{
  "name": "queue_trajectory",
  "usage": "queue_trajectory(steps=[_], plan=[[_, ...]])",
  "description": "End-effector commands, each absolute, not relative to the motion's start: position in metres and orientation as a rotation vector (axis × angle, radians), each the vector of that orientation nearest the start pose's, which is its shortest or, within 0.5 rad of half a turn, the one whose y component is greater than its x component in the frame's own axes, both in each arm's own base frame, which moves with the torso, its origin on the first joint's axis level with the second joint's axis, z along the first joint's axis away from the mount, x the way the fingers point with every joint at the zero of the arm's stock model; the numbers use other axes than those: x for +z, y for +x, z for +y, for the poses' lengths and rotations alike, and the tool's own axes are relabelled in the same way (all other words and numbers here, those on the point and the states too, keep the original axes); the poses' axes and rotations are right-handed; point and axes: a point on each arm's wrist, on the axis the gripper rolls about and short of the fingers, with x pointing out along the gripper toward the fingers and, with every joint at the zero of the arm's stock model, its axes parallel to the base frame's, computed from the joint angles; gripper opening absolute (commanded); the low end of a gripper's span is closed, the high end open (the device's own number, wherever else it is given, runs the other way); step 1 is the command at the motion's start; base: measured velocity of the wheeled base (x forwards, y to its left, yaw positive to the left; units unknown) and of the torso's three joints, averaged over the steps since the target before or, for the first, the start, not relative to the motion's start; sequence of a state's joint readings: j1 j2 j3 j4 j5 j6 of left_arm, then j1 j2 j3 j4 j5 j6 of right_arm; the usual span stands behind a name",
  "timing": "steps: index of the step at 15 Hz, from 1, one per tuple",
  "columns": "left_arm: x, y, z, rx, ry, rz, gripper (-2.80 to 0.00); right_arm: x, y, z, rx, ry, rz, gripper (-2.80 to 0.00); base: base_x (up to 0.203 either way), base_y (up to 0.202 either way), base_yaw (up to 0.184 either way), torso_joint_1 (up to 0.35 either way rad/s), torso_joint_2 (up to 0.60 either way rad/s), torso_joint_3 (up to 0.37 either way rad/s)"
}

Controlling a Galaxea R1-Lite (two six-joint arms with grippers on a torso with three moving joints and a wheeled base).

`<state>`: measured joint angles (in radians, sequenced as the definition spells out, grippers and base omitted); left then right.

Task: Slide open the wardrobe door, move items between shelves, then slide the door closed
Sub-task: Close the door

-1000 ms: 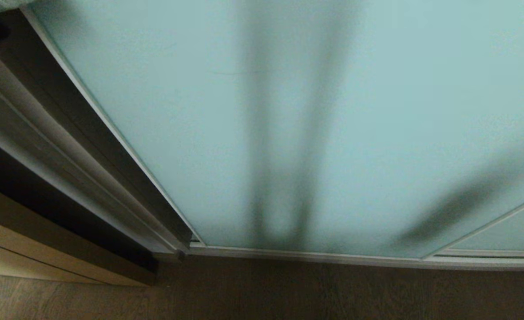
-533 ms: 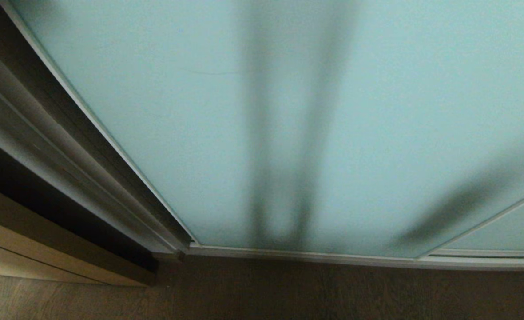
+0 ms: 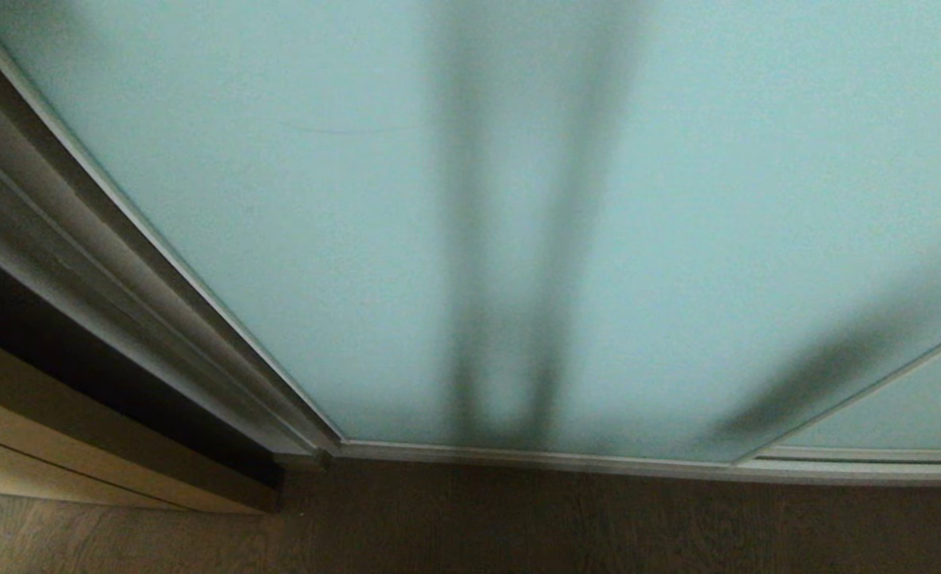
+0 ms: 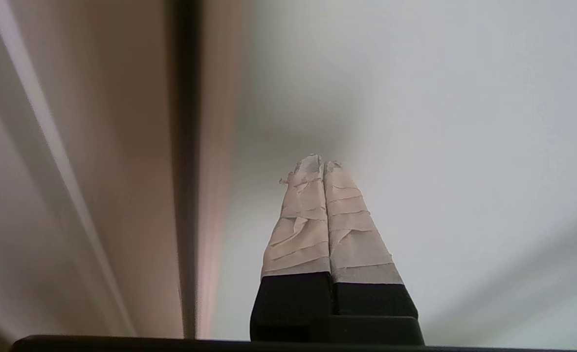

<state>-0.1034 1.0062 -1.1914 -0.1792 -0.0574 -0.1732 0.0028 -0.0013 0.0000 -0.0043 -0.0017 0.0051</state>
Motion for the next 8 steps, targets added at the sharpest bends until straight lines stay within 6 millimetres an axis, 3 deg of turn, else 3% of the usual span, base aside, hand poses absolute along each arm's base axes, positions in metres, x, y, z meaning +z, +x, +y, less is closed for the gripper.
queue_trajectory(steps=[1, 4, 8], plan=[[0.385, 0.045, -0.007, -0.231, -0.164, -0.366, -2.8, 0.076, -0.023, 0.0, 0.002, 0.005, -0.006, -2.8, 0.0, 0.0, 0.0, 0.0, 0.0, 0.0], [0.342, 0.023, -0.004, -0.205, -0.101, -0.275, -2.8, 0.076, -0.023, 0.0, 0.002, 0.006, -0.006, -2.8, 0.0, 0.0, 0.0, 0.0, 0.0, 0.0], [0.274, 0.002, 0.002, -0.005, -0.004, -0.191, -2.8, 0.076, -0.023, 0.0, 0.002, 0.006, -0.006, -2.8, 0.0, 0.0, 0.0, 0.0, 0.0, 0.0]])
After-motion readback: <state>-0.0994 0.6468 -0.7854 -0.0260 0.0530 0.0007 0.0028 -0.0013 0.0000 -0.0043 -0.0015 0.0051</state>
